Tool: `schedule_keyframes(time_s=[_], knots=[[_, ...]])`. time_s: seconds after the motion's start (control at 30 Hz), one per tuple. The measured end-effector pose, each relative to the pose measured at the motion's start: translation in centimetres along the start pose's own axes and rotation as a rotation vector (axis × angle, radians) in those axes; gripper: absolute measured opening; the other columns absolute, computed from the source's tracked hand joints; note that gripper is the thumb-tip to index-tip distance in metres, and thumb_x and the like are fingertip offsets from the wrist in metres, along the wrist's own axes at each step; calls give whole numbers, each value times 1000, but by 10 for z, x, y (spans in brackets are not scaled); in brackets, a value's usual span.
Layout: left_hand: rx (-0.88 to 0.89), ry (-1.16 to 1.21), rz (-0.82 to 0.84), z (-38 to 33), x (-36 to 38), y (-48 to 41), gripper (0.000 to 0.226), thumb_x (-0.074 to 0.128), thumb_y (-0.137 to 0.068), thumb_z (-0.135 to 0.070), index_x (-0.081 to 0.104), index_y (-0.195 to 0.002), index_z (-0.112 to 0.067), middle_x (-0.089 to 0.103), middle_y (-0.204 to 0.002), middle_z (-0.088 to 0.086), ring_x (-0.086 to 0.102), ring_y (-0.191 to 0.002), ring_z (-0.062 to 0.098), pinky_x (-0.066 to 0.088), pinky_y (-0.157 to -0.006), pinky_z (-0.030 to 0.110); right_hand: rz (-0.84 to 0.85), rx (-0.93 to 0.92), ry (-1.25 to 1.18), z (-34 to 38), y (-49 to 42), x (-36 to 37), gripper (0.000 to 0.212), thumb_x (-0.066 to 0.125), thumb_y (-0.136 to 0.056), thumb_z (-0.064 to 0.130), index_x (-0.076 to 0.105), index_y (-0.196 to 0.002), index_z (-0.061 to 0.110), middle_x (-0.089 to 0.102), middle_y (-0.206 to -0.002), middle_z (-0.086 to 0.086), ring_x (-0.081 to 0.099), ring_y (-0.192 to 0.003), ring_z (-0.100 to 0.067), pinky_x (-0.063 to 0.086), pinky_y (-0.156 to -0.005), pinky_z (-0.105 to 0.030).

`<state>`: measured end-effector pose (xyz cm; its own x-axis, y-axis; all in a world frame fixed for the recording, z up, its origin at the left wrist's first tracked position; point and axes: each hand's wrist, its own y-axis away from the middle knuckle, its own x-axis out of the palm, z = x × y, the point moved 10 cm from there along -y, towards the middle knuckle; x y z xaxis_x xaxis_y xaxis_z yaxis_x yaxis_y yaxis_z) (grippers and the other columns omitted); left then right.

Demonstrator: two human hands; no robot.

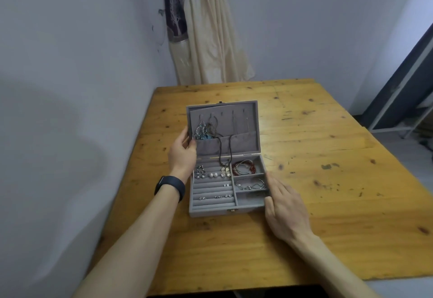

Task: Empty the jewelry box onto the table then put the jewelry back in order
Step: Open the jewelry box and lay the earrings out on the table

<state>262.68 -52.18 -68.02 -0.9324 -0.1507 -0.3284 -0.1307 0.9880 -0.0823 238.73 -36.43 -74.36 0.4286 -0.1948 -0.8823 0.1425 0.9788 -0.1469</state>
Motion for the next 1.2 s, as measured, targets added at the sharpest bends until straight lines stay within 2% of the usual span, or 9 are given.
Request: schedule_keyframes(time_s=[0.2,0.33,0.43,0.53,0.67,0.87,0.97,1.13,1.2], knots=[[-20,64,-44,-5,-5,7,47,62,-98,-17,51,-143,-22,58,-138,-1,51,-117,5,43,-93,23,-72,48,-86,2,7,-12,75,23,-83,34,42,-150,7,51,-149,-8,50,-133,-22,36,-113,-35],[-55,75,-21,-3,-4,3,46,61,-99,-24,51,-143,-19,59,-136,0,53,-111,6,45,-94,24,-77,96,-132,1,10,-17,70,33,-83,27,42,-150,10,51,-148,-8,50,-131,-22,36,-112,-34],[-101,86,18,3,-2,-2,45,63,-97,-24,53,-141,-19,60,-134,-1,56,-117,12,47,-105,38,-50,106,-151,3,10,-18,70,35,-83,26,39,-151,12,51,-148,-8,49,-131,-22,36,-112,-35],[-132,78,47,3,-2,-3,46,65,-95,-26,53,-140,-22,60,-125,-6,57,-118,16,48,-105,47,-44,108,-168,1,9,-21,65,39,-86,29,42,-149,14,53,-145,-7,48,-130,-21,38,-111,-36],[-107,49,78,-8,-3,-7,47,64,-95,-27,51,-140,-21,59,-132,-1,57,-117,18,49,-103,47,-157,76,-146,10,-3,-41,50,58,-93,34,51,-140,15,57,-134,-5,49,-121,-20,41,-103,-35],[23,-21,39,-22,-20,-19,42,65,-95,-28,52,-135,-28,59,-129,-5,57,-109,12,53,-96,45,-245,-49,-220,76,-53,-68,39,61,-93,42,57,-129,26,60,-110,10,54,-102,-9,50,-85,-29],[70,-26,22,-24,-27,-28,42,68,-93,-31,54,-133,-32,60,-123,-8,58,-101,2,56,-90,42,-238,-84,-262,103,-84,-70,31,62,-93,43,63,-122,31,61,-101,14,57,-95,-7,51,-79,-27],[26,19,109,-18,-22,-40,58,68,-93,-36,43,-145,-31,55,-131,-5,54,-114,10,49,-95,34,-198,-55,-268,124,-129,-55,28,60,-93,49,68,-115,34,63,-99,12,62,-93,-13,55,-80,-36],[-3,37,174,-16,-14,-42,66,68,-93,-38,36,-150,-32,54,-132,-4,52,-120,12,46,-101,37,-201,-46,-242,129,-139,-52,30,59,-92,52,68,-114,34,63,-98,11,62,-93,-14,55,-78,-35]])
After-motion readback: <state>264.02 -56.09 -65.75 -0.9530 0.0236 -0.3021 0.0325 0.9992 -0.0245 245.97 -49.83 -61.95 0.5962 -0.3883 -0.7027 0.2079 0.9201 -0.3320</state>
